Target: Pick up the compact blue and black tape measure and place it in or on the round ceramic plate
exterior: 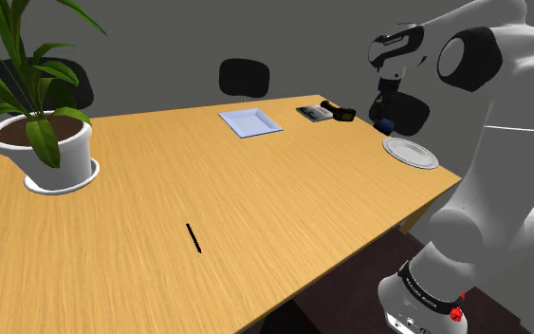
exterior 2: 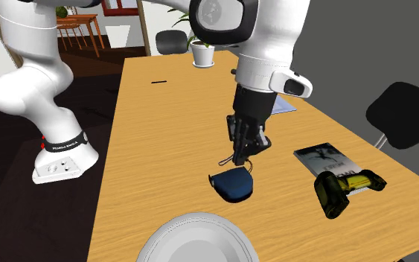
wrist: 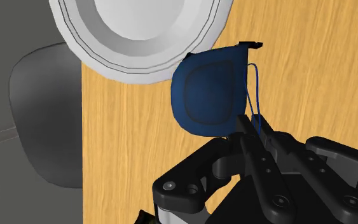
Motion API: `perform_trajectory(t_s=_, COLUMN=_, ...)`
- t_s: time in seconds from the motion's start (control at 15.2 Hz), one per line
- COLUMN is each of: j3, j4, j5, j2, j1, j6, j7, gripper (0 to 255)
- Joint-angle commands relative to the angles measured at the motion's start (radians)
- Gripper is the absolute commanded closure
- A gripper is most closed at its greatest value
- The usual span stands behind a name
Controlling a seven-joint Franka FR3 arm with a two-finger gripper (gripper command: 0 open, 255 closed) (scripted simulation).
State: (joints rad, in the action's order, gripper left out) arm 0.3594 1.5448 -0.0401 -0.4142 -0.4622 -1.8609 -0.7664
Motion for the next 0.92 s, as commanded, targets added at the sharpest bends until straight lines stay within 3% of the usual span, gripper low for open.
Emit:
perform_trajectory(t_s=0.0, j3=0.012, j4=0.005, j5=0.000, j2=0.004, j1=-0.028, j6=-0.006, j7=-0.041, gripper=255)
perform_trajectory(t_s=0.86, j3=0.072, j4=-0.146, j5=0.055, j2=-0.104, j1=-0.255, j6=0.001, j7=-0.319, gripper=255)
